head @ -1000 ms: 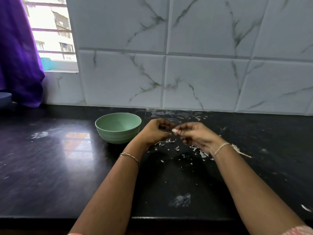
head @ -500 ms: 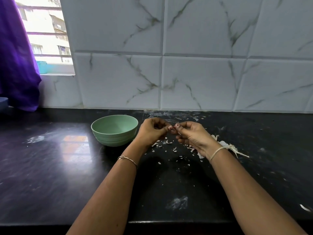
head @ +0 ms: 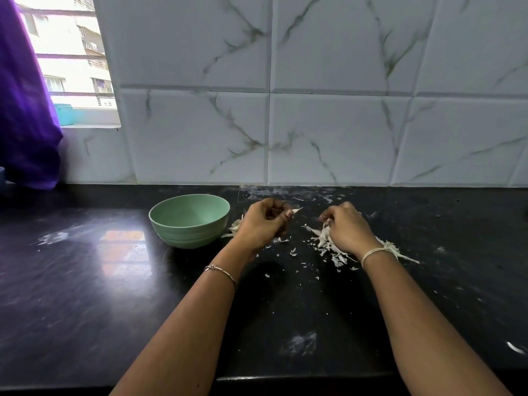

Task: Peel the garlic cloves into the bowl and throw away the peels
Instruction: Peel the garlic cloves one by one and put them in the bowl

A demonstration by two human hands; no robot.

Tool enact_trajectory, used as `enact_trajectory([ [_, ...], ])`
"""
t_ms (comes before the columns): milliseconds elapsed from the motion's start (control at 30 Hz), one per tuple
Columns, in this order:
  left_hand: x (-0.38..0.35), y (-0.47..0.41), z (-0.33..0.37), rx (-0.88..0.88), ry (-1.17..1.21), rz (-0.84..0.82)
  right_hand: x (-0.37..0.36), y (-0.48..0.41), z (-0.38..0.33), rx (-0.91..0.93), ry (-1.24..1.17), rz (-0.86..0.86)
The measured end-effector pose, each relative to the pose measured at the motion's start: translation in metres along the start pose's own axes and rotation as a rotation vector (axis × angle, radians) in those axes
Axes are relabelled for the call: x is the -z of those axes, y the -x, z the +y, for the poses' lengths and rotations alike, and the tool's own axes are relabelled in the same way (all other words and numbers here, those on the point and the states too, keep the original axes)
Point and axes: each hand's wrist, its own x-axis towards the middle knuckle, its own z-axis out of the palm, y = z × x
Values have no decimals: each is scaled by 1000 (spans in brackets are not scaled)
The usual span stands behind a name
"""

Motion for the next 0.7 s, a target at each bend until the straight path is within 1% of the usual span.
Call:
enact_trajectory([
  [100, 0, -1, -3, -11, -33, -9, 0, 1, 0, 1, 31, 19],
  [233, 1, -4, -4, 6, -17, 29, 3, 3, -3, -3, 14, 198],
  [267, 1, -4, -3, 10, -8, 45, 4, 4, -2, -2, 9, 229],
  [333, 1, -5, -2, 5, 0, 71, 5, 5, -2, 45, -40, 237],
  [367, 2, -4, -1, -3, 6, 82, 4, 4, -3, 89, -117, 224],
  [400, 2, -4, -1, -14, 10, 91, 4, 4, -7, 125, -245, 194],
  [467, 1, -4, 0, -45, 5, 106, 2, 6, -17, 156, -556, 82],
  [500, 1, -4, 0, -59, 3, 111, 0, 6, -22, 165, -667, 36],
  [600, 1, -2, 2, -81, 30, 89, -8, 5, -27, 182, -744, 24],
  [700, 2, 0, 4, -65, 98, 67, -8, 5, -26, 149, -856, 24],
])
